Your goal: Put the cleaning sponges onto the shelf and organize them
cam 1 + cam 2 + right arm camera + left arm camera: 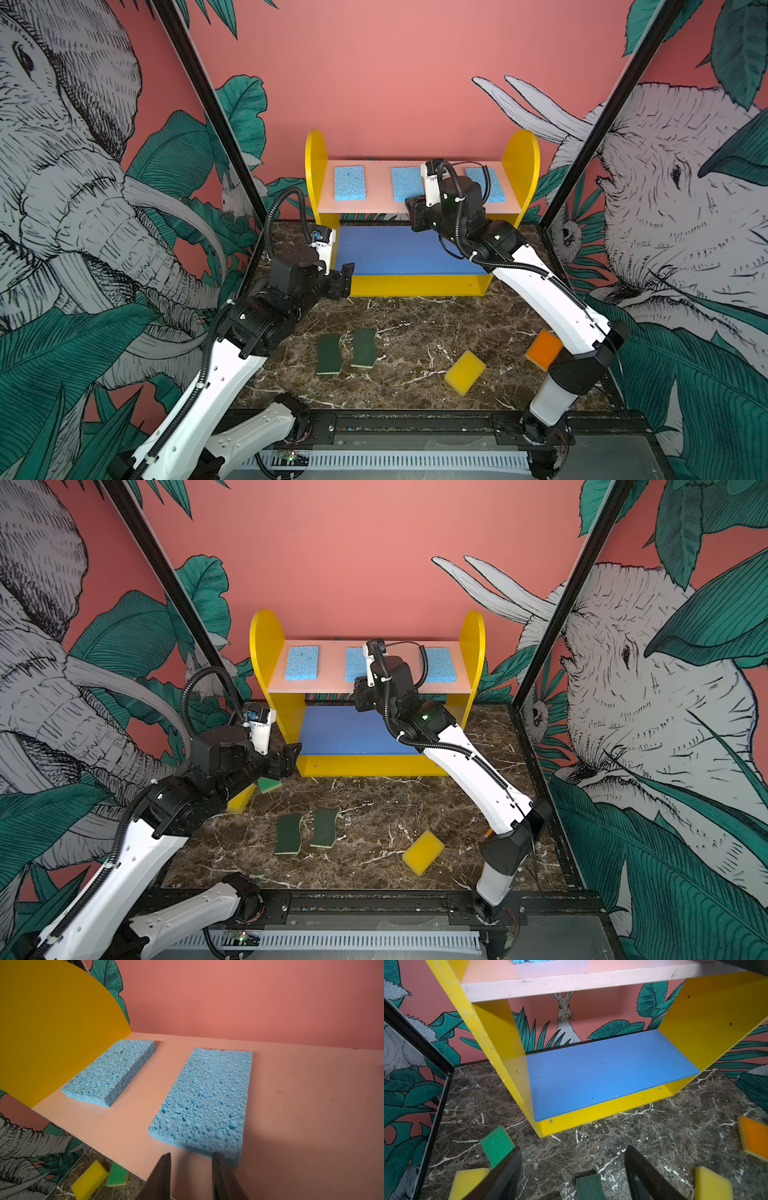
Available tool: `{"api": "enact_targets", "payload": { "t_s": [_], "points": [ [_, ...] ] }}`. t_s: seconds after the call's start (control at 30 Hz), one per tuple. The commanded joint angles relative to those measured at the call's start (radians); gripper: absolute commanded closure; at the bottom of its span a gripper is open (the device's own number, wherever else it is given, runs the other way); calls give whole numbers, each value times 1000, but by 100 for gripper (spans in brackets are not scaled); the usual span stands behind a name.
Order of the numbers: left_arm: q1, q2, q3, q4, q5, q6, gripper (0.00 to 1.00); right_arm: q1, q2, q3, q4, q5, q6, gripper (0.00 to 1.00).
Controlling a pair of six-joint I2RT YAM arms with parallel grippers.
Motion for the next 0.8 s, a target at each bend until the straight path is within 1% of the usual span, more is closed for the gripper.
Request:
{"api": "enact_targets", "payload": {
  "t_s": [0.0,0.1,0.13,0.23,0.3,0.4,0.43,0.57,0.7,0.77],
  "points": [
    [3,19,36,4,34,-2,25,25,-66,-31,1,1,13,64],
    [0,9,42,37,73,-23,32,58,-101,-67,13,18,-9,64],
    [-1,6,47,49,73,-32,33,65,-144,-79,14,15,-12,63],
    [-14,27,101,28,72,-45,38,75,-189,-107,12,7,-19,63],
    [-44,55,158,9,73,-40,39,76,-216,-126,9,5,-29,63],
    [-134,109,246,19,49,14,39,76,-258,-155,3,33,-63,62],
    [-151,136,286,15,46,27,39,75,-273,-164,-2,42,-77,63],
    [-160,244,434,-17,51,50,39,75,-337,-204,-44,59,-116,64],
    [-159,306,468,75,-5,100,40,70,-429,-298,-36,130,-154,63],
    [-160,340,486,125,-13,116,42,61,-465,-337,-30,134,-164,63]
  ]
}}
